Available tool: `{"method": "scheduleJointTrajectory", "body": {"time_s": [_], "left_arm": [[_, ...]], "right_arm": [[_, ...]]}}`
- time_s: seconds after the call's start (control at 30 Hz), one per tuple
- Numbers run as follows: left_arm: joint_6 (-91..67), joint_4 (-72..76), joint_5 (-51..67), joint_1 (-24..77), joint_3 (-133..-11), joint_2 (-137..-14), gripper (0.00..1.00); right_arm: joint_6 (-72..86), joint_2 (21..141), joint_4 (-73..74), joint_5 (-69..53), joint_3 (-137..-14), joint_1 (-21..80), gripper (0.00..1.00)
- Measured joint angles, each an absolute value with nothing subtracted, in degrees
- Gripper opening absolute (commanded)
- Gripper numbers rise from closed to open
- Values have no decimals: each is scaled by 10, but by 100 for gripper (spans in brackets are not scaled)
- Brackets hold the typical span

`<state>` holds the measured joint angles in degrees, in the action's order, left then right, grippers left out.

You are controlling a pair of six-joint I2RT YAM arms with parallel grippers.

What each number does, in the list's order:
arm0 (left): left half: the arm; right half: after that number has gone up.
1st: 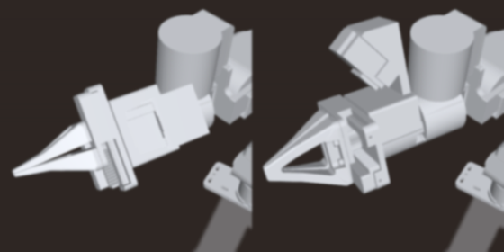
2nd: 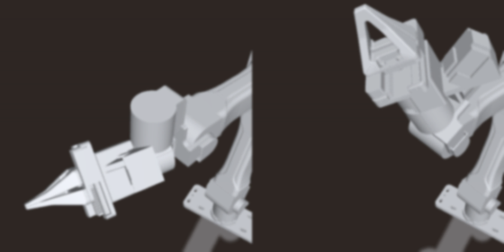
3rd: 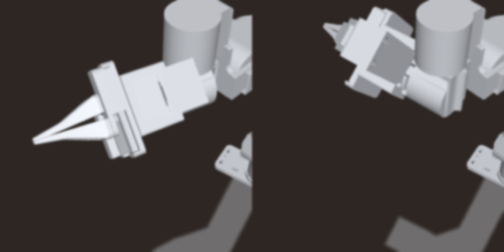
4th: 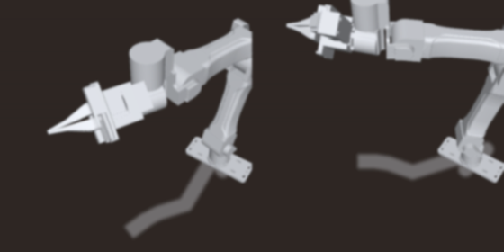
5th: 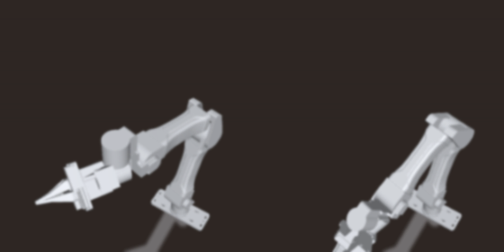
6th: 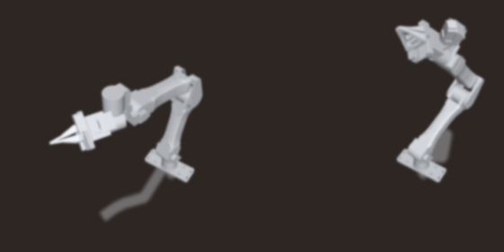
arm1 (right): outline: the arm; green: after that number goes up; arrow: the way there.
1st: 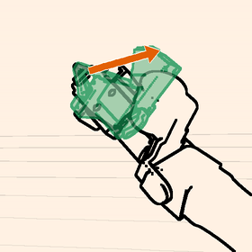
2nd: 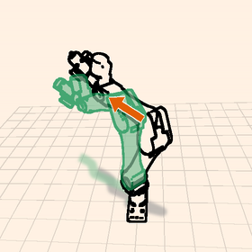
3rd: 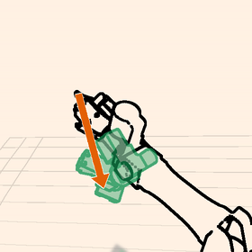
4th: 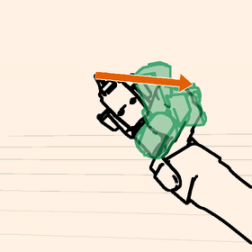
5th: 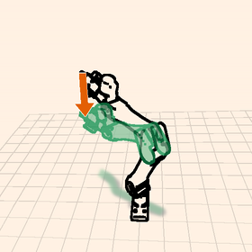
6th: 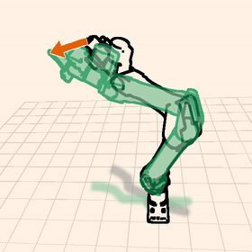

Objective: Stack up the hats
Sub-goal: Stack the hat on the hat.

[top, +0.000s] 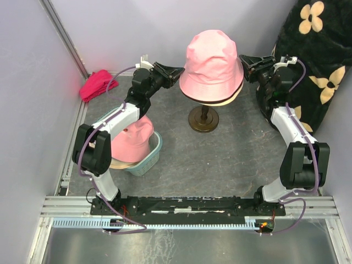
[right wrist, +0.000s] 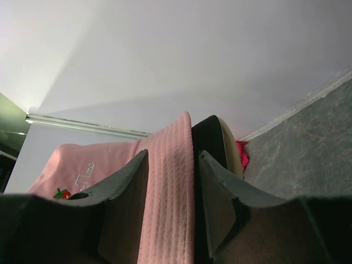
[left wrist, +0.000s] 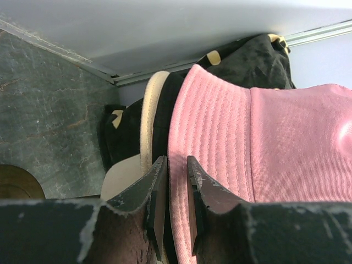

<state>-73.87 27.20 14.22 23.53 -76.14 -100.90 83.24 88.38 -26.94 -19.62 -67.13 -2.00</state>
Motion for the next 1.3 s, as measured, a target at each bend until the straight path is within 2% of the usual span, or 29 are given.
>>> {"method": "scheduleJointTrajectory", "body": {"time_s": [0.23, 0.4, 0.53, 0.67, 1.03, 1.17, 1.3], "left_arm": [[-739, 277, 151, 235, -764, -1016, 28], [-739, 276, 153, 235, -769, -1017, 28], [-739, 276, 154, 235, -770, -1018, 28], [-739, 276, 155, 235, -771, -1020, 28], [-739, 281, 150, 235, -771, -1021, 18], [-739, 280, 146, 235, -771, -1021, 9], [-739, 278, 139, 235, -771, -1021, 5]], "right_arm": [[847, 893, -284, -211, -672, -20, 47], [855, 897, -292, -221, -672, -19, 41], [861, 898, -296, -225, -672, -17, 26], [864, 900, -295, -225, -672, -16, 2], [849, 888, -280, -221, -641, -10, 1], [834, 876, -274, -213, -628, -4, 1], [822, 867, -271, -204, -620, 1, 1]]}}
